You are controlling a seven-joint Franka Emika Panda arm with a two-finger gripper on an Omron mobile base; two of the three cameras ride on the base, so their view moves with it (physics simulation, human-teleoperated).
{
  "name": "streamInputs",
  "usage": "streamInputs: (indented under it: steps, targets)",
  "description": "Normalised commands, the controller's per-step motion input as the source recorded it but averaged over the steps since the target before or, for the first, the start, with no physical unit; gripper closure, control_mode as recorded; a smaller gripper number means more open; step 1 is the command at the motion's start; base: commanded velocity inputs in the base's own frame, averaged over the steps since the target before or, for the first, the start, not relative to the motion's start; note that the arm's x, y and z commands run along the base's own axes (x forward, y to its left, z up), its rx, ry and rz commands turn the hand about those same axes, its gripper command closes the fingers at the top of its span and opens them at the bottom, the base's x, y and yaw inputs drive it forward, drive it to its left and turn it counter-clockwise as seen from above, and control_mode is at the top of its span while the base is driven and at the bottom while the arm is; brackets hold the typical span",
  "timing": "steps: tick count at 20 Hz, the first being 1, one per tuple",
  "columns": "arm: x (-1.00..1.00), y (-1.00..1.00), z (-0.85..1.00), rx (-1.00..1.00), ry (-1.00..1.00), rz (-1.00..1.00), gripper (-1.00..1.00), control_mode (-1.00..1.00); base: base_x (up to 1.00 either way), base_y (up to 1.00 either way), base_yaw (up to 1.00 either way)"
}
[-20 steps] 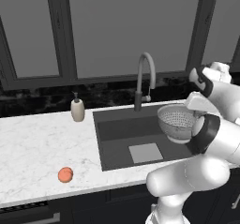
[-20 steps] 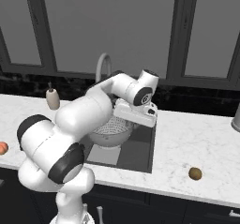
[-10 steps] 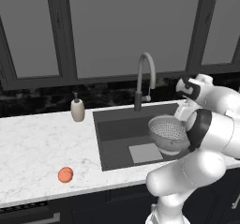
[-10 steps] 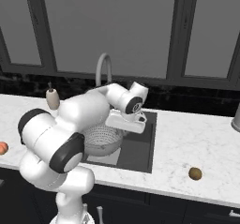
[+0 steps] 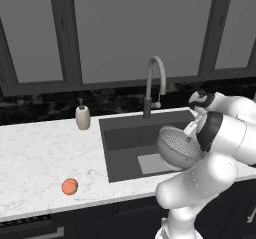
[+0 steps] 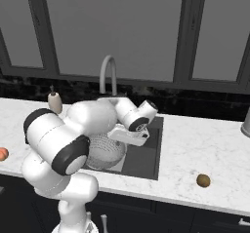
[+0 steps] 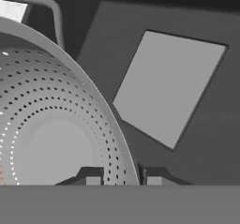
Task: Put the colander in the sink, put the kiwi, peach in the colander, and turn on the sink faucet and pour water over the colander.
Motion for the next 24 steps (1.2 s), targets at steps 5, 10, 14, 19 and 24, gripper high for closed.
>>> streamInputs:
  steps: [5,10,14,19,24]
  targets:
    - [0.51,0.21,-0.14,0.02,0.0,-0.08,1.0,-1.0,0.0,0.0,0.0]
    - [0.51,-0.05,-0.18,0.0,0.02,-0.16,1.0,-1.0,0.0,0.0,0.0]
    - [0.31,-0.13,-0.29,0.0,0.0,-0.18,1.0,-1.0,0.0,0.0,0.0]
    - [0.37,0.0,-0.39,-0.01,0.03,-0.2,1.0,-1.0,0.0,0.0,0.0]
    - [0.36,-0.03,-0.51,-0.02,0.06,-0.19,1.0,-1.0,0.0,0.0,0.0]
